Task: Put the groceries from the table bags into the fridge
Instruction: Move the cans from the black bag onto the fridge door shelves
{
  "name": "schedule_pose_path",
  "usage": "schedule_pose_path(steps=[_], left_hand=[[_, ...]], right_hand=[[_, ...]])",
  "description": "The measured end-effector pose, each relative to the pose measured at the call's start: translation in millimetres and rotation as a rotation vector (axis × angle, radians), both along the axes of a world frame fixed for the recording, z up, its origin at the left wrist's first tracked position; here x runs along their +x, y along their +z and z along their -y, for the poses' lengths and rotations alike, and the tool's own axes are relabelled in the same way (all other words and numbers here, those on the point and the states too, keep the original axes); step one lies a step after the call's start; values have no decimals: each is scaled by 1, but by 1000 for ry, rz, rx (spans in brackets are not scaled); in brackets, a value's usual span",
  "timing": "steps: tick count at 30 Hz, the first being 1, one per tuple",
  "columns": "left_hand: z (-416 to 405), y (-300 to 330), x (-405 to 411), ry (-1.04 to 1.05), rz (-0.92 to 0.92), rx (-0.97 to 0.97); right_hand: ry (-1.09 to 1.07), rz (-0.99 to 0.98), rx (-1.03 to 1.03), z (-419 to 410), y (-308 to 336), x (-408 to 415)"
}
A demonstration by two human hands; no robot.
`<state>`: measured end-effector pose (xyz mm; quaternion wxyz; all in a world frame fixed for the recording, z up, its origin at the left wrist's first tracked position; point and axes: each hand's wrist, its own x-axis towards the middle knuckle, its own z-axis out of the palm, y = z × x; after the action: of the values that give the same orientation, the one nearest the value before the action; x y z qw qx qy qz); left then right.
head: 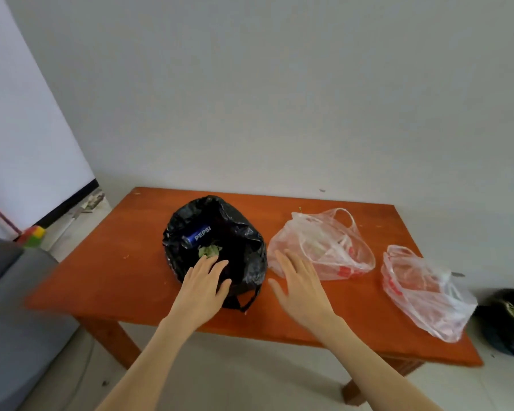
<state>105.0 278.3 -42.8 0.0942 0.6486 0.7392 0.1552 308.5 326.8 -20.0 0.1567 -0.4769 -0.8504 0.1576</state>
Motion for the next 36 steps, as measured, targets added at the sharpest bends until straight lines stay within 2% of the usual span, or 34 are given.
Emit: schedule_pose_path(steps=[8,13,16,21,27,30,36], left_hand=[[-103,-44,-118,-13,-17,29],[-159,-50,-199,71,46,12],[-186,-62,-228,82,90,-76],[-209,-78,-243,82,144,-138],[-213,-83,-253,101,161,-4],[-217,-81,-259,112,146,50],[-225,-77,-265,131,158,65]], right_hand=[[1,16,-86,-82,-45,-126],[-68,-56,-317,-124,-69,-216],[-218,-144,-533,-150,-88,-260],[-481,-303,-839,-188,-120,-314],[-749,-420,-933,-211,-147,-342],[-811,-434,-954,-215,-149,-351],[-855,-601,-1058,-221,-148,-360]])
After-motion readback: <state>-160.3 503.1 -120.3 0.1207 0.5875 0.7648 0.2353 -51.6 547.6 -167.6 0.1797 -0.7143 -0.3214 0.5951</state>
